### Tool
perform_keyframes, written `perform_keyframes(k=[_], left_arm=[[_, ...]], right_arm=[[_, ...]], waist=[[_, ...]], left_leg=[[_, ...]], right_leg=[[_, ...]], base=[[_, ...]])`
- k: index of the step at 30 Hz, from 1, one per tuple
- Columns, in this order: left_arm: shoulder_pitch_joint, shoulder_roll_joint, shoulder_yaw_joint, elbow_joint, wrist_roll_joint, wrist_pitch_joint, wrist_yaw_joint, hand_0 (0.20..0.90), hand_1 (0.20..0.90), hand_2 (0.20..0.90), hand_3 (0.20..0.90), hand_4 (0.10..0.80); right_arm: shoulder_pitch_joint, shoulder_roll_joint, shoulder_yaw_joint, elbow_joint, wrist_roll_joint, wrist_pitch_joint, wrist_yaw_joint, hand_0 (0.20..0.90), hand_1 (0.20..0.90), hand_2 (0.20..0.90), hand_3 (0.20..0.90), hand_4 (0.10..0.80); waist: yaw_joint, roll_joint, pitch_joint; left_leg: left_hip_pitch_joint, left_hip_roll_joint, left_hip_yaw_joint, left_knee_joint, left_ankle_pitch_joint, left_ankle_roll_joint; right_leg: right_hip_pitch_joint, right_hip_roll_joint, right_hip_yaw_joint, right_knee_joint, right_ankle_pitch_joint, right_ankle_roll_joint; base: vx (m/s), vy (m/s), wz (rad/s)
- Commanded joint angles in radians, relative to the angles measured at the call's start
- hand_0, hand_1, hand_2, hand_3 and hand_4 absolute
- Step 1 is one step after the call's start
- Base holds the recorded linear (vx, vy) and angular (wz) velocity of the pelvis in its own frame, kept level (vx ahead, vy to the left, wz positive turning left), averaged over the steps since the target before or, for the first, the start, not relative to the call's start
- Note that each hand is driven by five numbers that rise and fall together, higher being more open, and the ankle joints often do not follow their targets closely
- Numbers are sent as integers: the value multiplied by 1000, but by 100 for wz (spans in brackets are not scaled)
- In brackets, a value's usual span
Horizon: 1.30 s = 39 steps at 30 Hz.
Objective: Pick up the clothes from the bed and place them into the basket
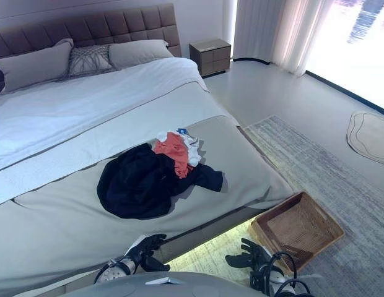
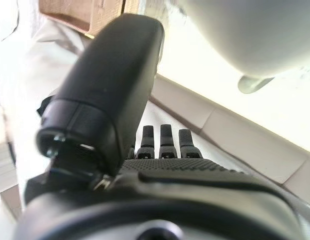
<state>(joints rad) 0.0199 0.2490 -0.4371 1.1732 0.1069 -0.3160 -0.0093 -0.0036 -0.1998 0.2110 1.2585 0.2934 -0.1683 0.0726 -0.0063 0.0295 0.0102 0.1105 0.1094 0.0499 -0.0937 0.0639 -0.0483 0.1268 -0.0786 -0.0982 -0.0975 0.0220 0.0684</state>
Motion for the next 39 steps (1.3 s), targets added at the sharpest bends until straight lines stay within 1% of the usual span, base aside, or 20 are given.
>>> perform_keyframes(k=[1, 6, 8, 10, 12, 14, 15, 16, 17, 18, 22, 23, 24, 25, 26, 27, 31, 34, 35, 39], left_arm=[[-80, -23, -7, 61, -43, -35, -28, 900, 900, 900, 900, 800], [-78, -27, -7, 55, -62, -50, -53, 900, 900, 900, 900, 800], [-79, -28, -7, 51, -73, -54, -57, 900, 900, 900, 900, 800], [-85, -25, -3, 47, -91, -58, -51, 900, 900, 900, 900, 800], [-89, -20, 1, 41, -100, -60, -43, 900, 900, 900, 900, 800], [-92, -13, 6, 30, -111, -58, -38, 900, 900, 900, 900, 800], [-94, 2, 7, 18, -115, -58, -32, 900, 900, 900, 900, 800], [-94, 3, 7, 17, -115, -59, -32, 900, 900, 900, 900, 800], [-92, 14, 5, 4, -123, -60, -31, 900, 900, 900, 900, 800], [-80, 37, 1, -18, -141, -65, -30, 900, 900, 900, 900, 800], [-58, 89, 12, -65, -201, -80, -33, 900, 900, 900, 900, 800], [-55, 99, 15, -77, -210, -82, -34, 900, 900, 900, 900, 800], [-52, 124, 24, -112, -231, -83, -34, 900, 900, 900, 900, 800], [-54, 136, 32, -137, -248, -80, -26, 900, 900, 900, 900, 800], [-55, 139, 36, -146, -258, -82, -21, 900, 900, 900, 900, 800], [-63, 150, 47, -193, -270, -72, -12, 900, 900, 900, 900, 800], [-90, 155, 57, -278, -299, -57, 22, 900, 900, 900, 900, 800], [-108, 156, 46, -311, -301, -67, 34, 900, 900, 900, 900, 800], [-124, 158, 26, -342, -312, -87, 50, 900, 900, 900, 900, 800], [-159, 174, 15, -437, -350, -115, 76, 900, 900, 900, 900, 800]], right_arm=[[-70, 5, 4, 58, -14, -14, 1, 900, 900, 900, 900, 800], [-69, 11, -11, 67, -3, -7, -64, 900, 900, 900, 900, 800], [-69, 13, -17, 67, -12, -17, -98, 900, 900, 900, 900, 800], [-74, 12, -22, 64, -31, -44, -166, 900, 900, 900, 900, 800], [-85, 3, -15, 48, -102, -78, -234, 900, 900, 900, 900, 800], [-100, -11, 1, 22, -169, -90, -289, 900, 900, 900, 900, 800], [-125, -33, 31, -22, -255, -93, -367, 900, 900, 900, 900, 800], [-127, -35, 34, -27, -264, -93, -376, 900, 900, 900, 900, 800], [-152, -56, 61, -76, -304, -73, -422, 900, 900, 900, 900, 800], [-194, -99, 102, -181, -328, -21, -443, 900, 900, 900, 900, 800], [-316, -207, 158, -359, -421, 39, -500, 900, 900, 900, 900, 800], [-346, -233, 163, -393, -424, 61, -493, 900, 900, 900, 900, 800], [-420, -289, 174, -463, -411, 102, -475, 900, 900, 900, 900, 800], [-465, -319, 181, -505, -412, 120, -477, 900, 900, 900, 900, 800], [-481, -329, 184, -519, -420, 120, -482, 900, 900, 900, 900, 800], [-568, -362, 204, -574, -428, 173, -488, 900, 900, 900, 900, 800], [-751, -403, 261, -612, -489, 218, -562, 900, 900, 900, 900, 800], [-837, -417, 294, -597, -520, 240, -593, 900, 900, 900, 900, 800], [-925, -434, 328, -566, -533, 248, -600, 900, 900, 900, 900, 800], [-1064, -458, 393, -514, -599, 256, -603, 900, 900, 900, 900, 800]], waist=[[1, -40, 42], [4, -36, 41], [4, -34, 42], [5, -32, 46], [10, -29, 50], [16, -27, 56], [26, -27, 61], [26, -27, 62], [35, -27, 67], [52, -30, 74], [80, -35, 91], [85, -36, 94], [97, -39, 103], [105, -40, 109], [107, -40, 112], [121, -40, 126], [164, -29, 179], [186, -20, 218], [207, -8, 253], [256, 20, 317]], left_leg=[[30, -1, 18, 6, -89, 13], [27, -1, 16, 6, -88, 13], [25, -2, 16, 6, -86, 13], [24, -2, 16, 6, -85, 13], [26, -2, 14, 6, -84, 14], [29, -2, 8, 6, -84, 14], [31, -3, 2, 6, -83, 14], [32, -3, 1, 6, -83, 14], [31, -2, -4, 6, -81, 14], [30, -3, -14, 6, -79, 14], [21, -3, -30, 6, -71, 12], [18, -3, -33, 6, -70, 10], [8, -2, -38, 6, -64, 7], [-1, -2, -42, 6, -61, 5], [-5, -2, -44, 6, -59, 4], [-23, -5, -56, 6, -53, 2], [-83, -14, -99, 14, -28, 4], [-131, -25, -127, 42, -23, 6], [-176, -36, -150, 75, -21, 6], [-263, -68, -193, 153, -25, 6]], right_leg=[[28, -44, -22, 10, -17, 17], [26, -45, -25, 10, -16, 17], [24, -45, -27, 10, -15, 17], [25, -46, -29, 10, -15, 17], [27, -47, -32, 12, -15, 16], [32, -48, -36, 14, -16, 14], [36, -49, -39, 16, -18, 12], [37, -49, -39, 16, -18, 11], [39, -49, -42, 17, -18, 9], [41, -50, -46, 19, -21, 5], [39, -52, -58, 27, -26, -2], [38, -53, -61, 29, -27, -2], [31, -55, -68, 34, -27, -3], [24, -57, -74, 38, -27, -4], [20, -58, -77, 40, -28, -4], [3, -62, -83, 54, -30, -8], [-72, -84, -114, 149, -59, -19], [-118, -101, -131, 201, -74, -23], [-151, -116, -145, 238, -85, -28], [-202, -151, -172, 302, -104, -34]], base=[[0, 0, 0], [0, 0, 0], [0, 0, 0], [0, 0, 0], [0, 0, 0], [0, 0, 0], [0, 0, 0], [11, -13, 4], [18, -27, 7], [24, -33, 9], [36, -18, 9], [31, -1, 13], [24, 6, 17], [23, 12, 21], [3, 29, 26], [-18, 46, 30], [-67, 82, 29], [-136, 99, 30], [-174, 139, 33], [-131, 124, 32]])
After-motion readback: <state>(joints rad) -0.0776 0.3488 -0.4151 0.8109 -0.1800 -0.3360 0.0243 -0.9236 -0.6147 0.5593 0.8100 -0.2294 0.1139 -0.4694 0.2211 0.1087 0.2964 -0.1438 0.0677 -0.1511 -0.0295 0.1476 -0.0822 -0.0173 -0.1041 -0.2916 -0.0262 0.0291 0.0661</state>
